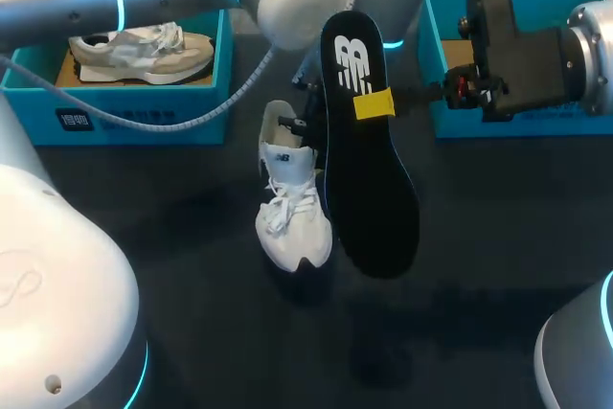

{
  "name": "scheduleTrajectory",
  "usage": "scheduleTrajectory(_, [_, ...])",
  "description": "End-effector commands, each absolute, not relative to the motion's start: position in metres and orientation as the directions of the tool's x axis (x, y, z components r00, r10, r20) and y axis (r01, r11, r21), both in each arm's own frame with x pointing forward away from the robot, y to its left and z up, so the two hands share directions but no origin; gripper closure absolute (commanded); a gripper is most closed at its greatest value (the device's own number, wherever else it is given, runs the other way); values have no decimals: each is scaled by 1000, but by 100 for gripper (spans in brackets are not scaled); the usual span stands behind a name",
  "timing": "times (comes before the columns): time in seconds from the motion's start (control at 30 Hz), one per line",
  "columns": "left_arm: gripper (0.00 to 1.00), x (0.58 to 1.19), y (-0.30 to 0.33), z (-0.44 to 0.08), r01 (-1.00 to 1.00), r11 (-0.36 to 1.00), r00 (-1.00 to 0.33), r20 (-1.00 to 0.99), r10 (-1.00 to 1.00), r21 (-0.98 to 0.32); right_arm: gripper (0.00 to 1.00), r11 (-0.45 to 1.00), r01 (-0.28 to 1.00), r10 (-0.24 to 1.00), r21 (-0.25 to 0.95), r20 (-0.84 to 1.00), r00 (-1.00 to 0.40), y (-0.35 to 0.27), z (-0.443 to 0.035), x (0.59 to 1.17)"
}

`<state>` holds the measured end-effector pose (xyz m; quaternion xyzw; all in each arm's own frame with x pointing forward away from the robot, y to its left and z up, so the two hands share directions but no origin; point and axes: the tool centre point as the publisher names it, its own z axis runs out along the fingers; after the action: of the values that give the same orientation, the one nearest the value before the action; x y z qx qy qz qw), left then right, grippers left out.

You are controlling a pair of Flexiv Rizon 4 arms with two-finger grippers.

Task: Take the shoe out of the shoebox, open the shoe tongue, remove and reinsert the insole, then place the shoe into the shoebox

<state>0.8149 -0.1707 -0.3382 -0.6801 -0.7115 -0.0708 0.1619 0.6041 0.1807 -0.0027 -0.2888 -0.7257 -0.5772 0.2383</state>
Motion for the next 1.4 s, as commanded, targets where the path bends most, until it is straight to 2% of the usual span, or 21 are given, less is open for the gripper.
scheduleTrajectory(0.03, [100,811,-186,-339,994,53,-19,334,942,-95,100,168,696,145,699,680,-718,183,-4,605])
scheduleTrajectory(0.5, [100,812,-226,-360,993,37,0,308,951,-113,100,168,696,145,699,680,-718,183,-4,605])
scheduleTrajectory(0.8, [100,799,-217,-369,991,73,-33,318,947,-114,100,168,696,145,699,680,-718,183,-4,605])
scheduleTrajectory(1.4, [99,788,-216,-389,988,46,6,333,943,-148,100,168,696,145,699,680,-718,183,-4,605])
